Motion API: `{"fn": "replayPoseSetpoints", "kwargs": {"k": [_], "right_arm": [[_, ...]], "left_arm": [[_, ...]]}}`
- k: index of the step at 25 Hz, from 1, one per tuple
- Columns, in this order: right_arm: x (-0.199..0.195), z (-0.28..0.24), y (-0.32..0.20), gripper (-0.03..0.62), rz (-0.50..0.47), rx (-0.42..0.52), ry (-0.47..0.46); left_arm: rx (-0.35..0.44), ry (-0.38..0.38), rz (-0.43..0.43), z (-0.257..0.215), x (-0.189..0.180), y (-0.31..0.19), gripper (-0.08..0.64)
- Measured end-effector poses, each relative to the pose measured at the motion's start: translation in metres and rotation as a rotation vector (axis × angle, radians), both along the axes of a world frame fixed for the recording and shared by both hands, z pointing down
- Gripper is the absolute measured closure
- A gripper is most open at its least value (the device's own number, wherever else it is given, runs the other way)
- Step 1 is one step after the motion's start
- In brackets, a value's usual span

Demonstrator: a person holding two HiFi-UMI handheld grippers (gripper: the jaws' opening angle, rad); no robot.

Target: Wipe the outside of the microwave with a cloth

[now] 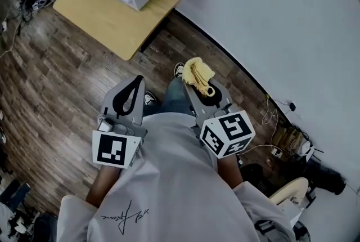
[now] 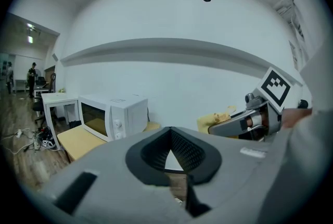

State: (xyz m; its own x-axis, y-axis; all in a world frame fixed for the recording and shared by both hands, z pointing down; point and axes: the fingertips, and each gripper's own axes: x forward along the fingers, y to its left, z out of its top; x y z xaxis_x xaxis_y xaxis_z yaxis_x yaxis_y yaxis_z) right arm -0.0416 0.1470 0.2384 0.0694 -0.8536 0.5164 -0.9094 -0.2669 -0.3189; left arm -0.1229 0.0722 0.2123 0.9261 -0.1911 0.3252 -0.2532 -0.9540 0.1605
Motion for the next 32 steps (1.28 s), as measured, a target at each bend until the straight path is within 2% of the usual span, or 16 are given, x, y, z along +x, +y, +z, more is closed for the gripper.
{"fn": "replayPoseSetpoints", "kwargs": {"k": [9,11,13,15,18,21,26,32], "right_arm": [[0.085,-0.012,-0.090,0.466,-0.128,0.071,0.028],[0.079,0.011,-0.094,0.466,-0.145,0.088,0.036],[0.059,0.044,-0.090,0.466,-0.153,0.111,0.053],[0.058,0.065,-0.092,0.466,-0.159,0.127,0.066],[0.088,0.075,-0.110,0.468,-0.190,0.125,0.035],[0.120,0.079,-0.130,0.469,-0.223,0.153,0.014],[0.154,0.083,-0.164,0.469,-0.380,0.261,0.209],[0.187,0.098,-0.208,0.472,-0.399,0.319,0.344]], "left_arm": [[0.009,0.019,-0.151,0.001,0.058,-0.069,0.569],[0.015,0.040,-0.161,0.023,0.050,-0.068,0.568],[0.034,0.057,-0.174,0.054,0.025,-0.062,0.569],[0.060,0.054,-0.194,0.072,0.018,-0.062,0.569],[0.079,0.040,-0.249,0.074,0.037,-0.073,0.569],[0.074,0.062,-0.314,0.070,0.055,-0.084,0.569],[0.053,0.098,-0.431,0.070,0.072,-0.092,0.569],[0.021,0.110,-0.588,0.077,0.067,-0.094,0.571]]}}
